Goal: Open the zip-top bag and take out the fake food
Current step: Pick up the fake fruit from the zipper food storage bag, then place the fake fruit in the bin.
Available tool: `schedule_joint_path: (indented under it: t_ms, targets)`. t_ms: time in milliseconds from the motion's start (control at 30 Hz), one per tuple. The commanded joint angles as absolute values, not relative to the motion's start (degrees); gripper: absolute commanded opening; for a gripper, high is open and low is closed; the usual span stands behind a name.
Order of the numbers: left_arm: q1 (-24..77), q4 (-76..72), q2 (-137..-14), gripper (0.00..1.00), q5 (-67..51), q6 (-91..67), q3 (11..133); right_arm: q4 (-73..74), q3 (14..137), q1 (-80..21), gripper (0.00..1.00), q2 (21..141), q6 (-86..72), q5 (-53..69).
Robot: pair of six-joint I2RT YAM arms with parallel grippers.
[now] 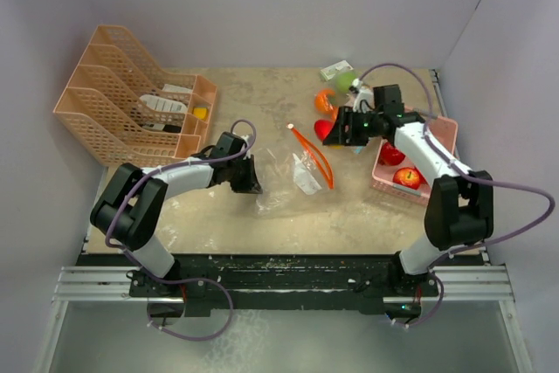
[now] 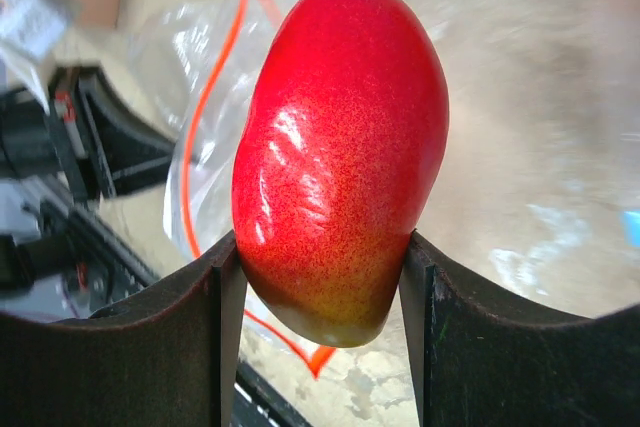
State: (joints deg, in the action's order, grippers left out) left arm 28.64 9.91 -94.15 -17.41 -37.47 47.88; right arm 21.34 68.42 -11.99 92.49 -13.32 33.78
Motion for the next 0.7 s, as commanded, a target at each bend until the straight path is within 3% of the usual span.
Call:
schedule_joint_path:
  t_ms: [0,300,667]
  targets:
    - [28.7,8.3,-93.2,0.00,-18.2,-37.7,47.2,19.2,72.1,-5.6,0.21,88.1,-19.8,30.1]
    - [28.7,7.5,-93.8,0.00,-18.2,-37.9,47.1,16.5,67.5,7.4,0.22,83.7,-28.1,24.9]
    - [28.7,7.0,-95.0,0.00,-18.7,-37.6,47.3,17.5,59.5,12.4,0.20,79.6,-34.5,12.2]
